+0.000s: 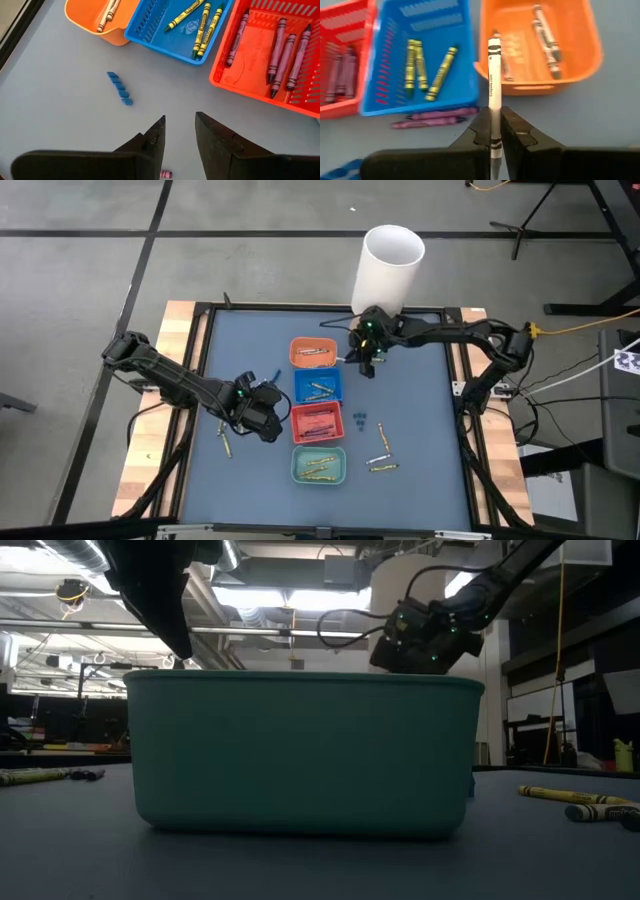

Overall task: Sort crayons
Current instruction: Put the gray crayon into the orange bin, then put the purple crayon into the red bin

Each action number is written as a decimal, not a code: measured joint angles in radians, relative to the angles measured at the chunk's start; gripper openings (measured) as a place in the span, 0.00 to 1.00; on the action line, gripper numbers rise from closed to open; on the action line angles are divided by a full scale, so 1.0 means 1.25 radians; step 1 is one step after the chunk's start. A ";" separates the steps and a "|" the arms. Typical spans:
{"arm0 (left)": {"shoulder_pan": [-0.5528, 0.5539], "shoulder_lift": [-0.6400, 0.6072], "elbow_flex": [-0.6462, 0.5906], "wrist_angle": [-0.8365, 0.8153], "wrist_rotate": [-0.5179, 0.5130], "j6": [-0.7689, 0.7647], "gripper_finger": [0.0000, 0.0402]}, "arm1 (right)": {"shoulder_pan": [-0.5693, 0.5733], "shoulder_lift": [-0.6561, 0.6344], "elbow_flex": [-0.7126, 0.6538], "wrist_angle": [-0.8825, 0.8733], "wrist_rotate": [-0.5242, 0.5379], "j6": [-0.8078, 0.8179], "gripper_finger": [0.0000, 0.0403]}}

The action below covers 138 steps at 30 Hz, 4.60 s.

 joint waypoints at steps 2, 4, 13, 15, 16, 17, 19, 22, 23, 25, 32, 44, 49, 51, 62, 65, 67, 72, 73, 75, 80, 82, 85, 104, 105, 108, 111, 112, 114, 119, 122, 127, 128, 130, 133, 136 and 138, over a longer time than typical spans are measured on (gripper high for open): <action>0.000 0.000 0.000 0.002 0.000 0.000 0.23 | 0.015 0.000 0.000 0.001 -0.012 0.000 0.05; 0.000 0.000 0.000 0.006 0.000 0.000 0.23 | 0.035 0.000 0.000 0.008 -0.017 0.000 0.05; 0.000 0.000 0.000 0.018 0.001 0.000 0.23 | 0.106 0.000 0.000 0.153 -0.007 0.000 0.05; 0.000 0.000 0.000 0.024 0.001 0.000 0.23 | 0.116 0.000 0.000 0.195 0.031 0.000 0.05; 0.000 0.000 0.000 0.026 0.001 0.000 0.23 | 0.119 0.000 0.000 0.213 0.057 -0.001 0.05; 0.000 0.000 0.000 0.027 0.001 0.000 0.23 | 0.119 0.000 0.000 0.228 0.083 -0.003 0.05; 0.000 0.000 0.000 0.027 0.001 0.000 0.23 | 0.122 0.000 0.000 0.249 0.126 -0.010 0.05; 0.000 0.000 0.000 0.027 0.001 0.000 0.23 | 0.121 0.000 0.000 0.257 0.191 -0.041 0.05; 0.000 0.000 0.000 0.027 0.001 0.000 0.23 | 0.121 0.000 0.000 0.257 0.206 -0.054 0.05; 0.000 0.000 0.000 0.027 0.001 0.000 0.23 | 0.121 0.000 0.000 0.257 0.218 -0.075 0.05; 0.000 0.000 0.000 0.029 0.002 0.000 0.23 | 0.121 0.054 0.001 0.343 0.215 -0.091 0.05; 0.000 0.000 0.000 -0.018 0.006 -0.119 0.23 | 0.122 0.088 0.000 0.376 0.235 -0.091 0.05; 0.000 0.000 -0.001 -0.118 0.013 -0.287 0.23 | 0.122 0.088 0.000 0.376 0.235 -0.092 0.10; 0.000 0.000 -0.001 -0.143 0.012 -0.335 0.23 | 0.122 0.088 0.000 0.376 0.235 -0.092 0.14; 0.000 0.005 -0.001 -0.154 0.009 -0.509 0.23 | 0.122 0.088 0.000 0.375 0.235 -0.092 0.28; 0.000 0.010 -0.001 -0.159 0.008 -0.537 0.23 | 0.122 0.088 0.000 0.374 0.235 -0.092 0.28; 0.000 0.013 -0.001 -0.168 0.011 -0.558 0.23 | 0.122 0.088 0.000 0.372 0.235 -0.092 0.28; 0.003 0.036 -0.009 -0.170 0.017 -0.581 0.23 | 0.122 0.089 0.000 0.367 0.235 -0.092 0.28; 0.005 0.039 -0.016 -0.170 0.022 -0.587 0.23 | 0.122 0.089 0.000 0.364 0.235 -0.092 0.28; 0.008 0.040 -0.036 -0.168 0.041 -0.605 0.23 | 0.122 0.089 0.000 0.360 0.235 -0.092 0.28; 0.022 0.039 -0.108 -0.161 0.081 -0.658 0.23 | 0.122 0.089 0.000 0.345 0.235 -0.092 0.28; 0.028 0.039 -0.141 -0.149 0.089 -0.680 0.23 | 0.122 0.089 0.000 0.344 0.235 -0.092 0.28; 0.041 0.039 -0.190 -0.097 0.097 -0.688 0.23 | 0.122 0.089 0.000 0.338 0.235 -0.092 0.28; 0.092 0.035 -0.390 0.173 0.117 -0.685 0.23 | 0.122 0.089 0.000 0.332 0.235 -0.092 0.28; 0.092 0.035 -0.390 0.174 0.118 -0.685 0.23 | 0.122 0.089 0.000 0.332 0.235 -0.092 0.28; 0.092 0.036 -0.390 0.175 0.118 -0.684 0.23 | 0.122 0.089 0.000 0.332 0.235 -0.092 0.28; 0.092 0.036 -0.391 0.175 0.120 -0.684 0.22 | 0.122 0.089 0.000 0.332 0.235 -0.092 0.28; 0.092 0.036 -0.391 0.176 0.120 -0.684 0.21 | 0.122 0.089 0.000 0.332 0.235 -0.092 0.28; 0.092 0.037 -0.391 0.177 0.121 -0.684 0.19 | 0.122 0.088 0.000 0.331 0.235 -0.091 0.28; 0.092 0.037 -0.391 0.181 0.121 -0.684 0.11 | 0.122 0.062 0.000 0.308 0.235 -0.091 0.28; 0.092 0.037 -0.391 0.180 0.123 -0.684 0.07 | 0.122 0.025 0.000 0.276 0.235 -0.087 0.28; 0.092 0.037 -0.391 0.179 0.121 -0.681 0.06 | 0.122 -0.051 0.000 0.190 0.211 -0.082 0.28; 0.089 0.037 -0.391 0.179 0.118 -0.670 0.05 | 0.122 -0.066 0.000 0.173 0.199 -0.082 0.28; 0.084 0.038 -0.392 0.184 0.105 -0.652 0.05 | 0.122 -0.092 0.000 0.133 0.165 -0.064 0.28; 0.075 0.039 -0.385 0.185 0.086 -0.641 0.05 | 0.122 -0.125 0.000 0.086 0.104 -0.017 0.28; 0.063 0.042 -0.369 0.178 0.064 -0.617 0.05 | 0.122 -0.152 0.000 0.030 0.036 0.015 0.28; 0.057 0.043 -0.353 0.191 0.047 -0.590 0.05 | 0.122 -0.166 0.000 -0.004 -0.019 0.022 0.28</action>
